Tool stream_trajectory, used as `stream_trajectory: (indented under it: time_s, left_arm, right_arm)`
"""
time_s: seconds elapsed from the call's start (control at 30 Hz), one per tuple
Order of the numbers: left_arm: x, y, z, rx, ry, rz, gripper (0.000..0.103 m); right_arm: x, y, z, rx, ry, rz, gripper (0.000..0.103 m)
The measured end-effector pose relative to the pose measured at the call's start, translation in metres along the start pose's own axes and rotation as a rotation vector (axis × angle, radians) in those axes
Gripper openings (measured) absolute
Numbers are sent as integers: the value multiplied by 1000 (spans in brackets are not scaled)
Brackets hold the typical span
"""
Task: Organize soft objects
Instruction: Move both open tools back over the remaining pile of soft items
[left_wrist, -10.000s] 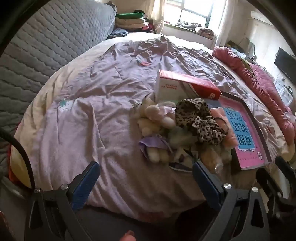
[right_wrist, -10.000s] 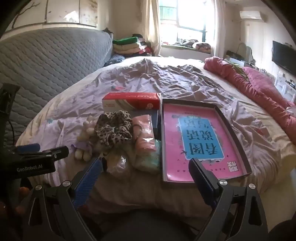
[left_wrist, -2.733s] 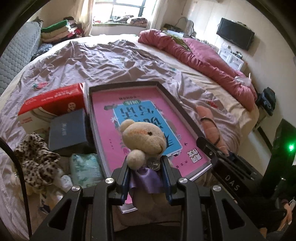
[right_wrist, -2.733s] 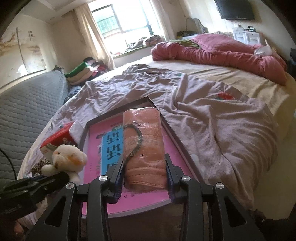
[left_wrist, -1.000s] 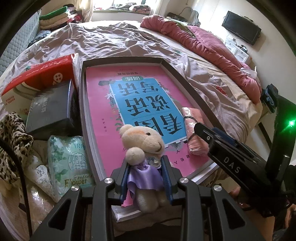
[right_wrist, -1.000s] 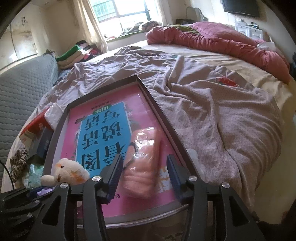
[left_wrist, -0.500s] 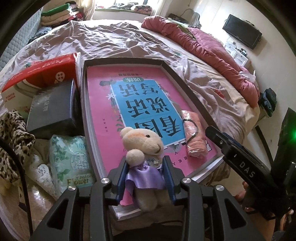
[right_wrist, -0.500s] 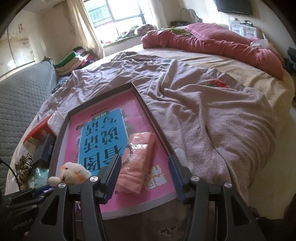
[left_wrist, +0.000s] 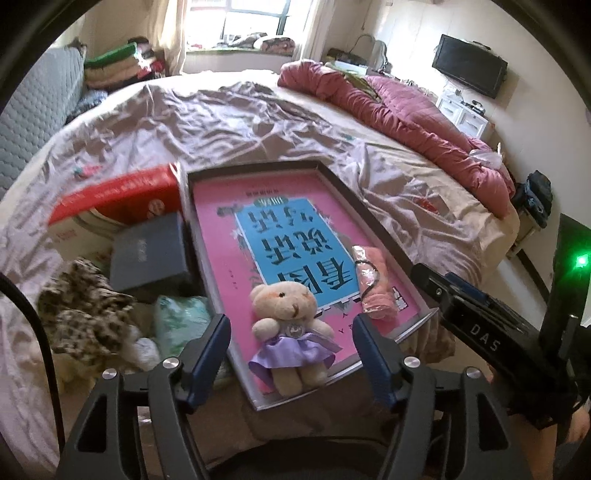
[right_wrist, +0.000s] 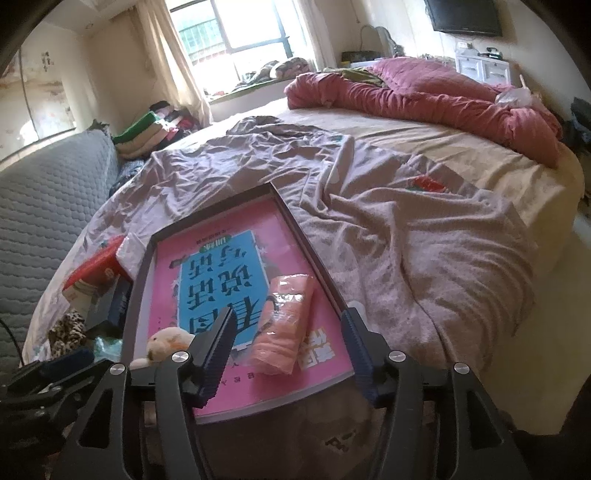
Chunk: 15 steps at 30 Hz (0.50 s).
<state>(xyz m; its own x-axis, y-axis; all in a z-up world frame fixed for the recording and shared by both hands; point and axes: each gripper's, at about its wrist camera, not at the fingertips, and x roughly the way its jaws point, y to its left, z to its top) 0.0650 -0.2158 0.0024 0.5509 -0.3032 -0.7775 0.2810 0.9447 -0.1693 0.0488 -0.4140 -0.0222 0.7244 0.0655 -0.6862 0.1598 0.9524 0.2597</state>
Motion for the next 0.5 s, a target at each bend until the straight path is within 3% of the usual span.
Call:
stream_trajectory:
  time_s: [0.3, 0.5]
  left_arm:
    - [-39, 11, -3, 11, -48, 55, 73]
    - [-61, 25, -4, -23, -77, 88, 77]
  right_arm:
    - [-32, 20, 5, -25, -31, 5, 69]
    - [-52, 45, 6, -112, -49, 4, 74]
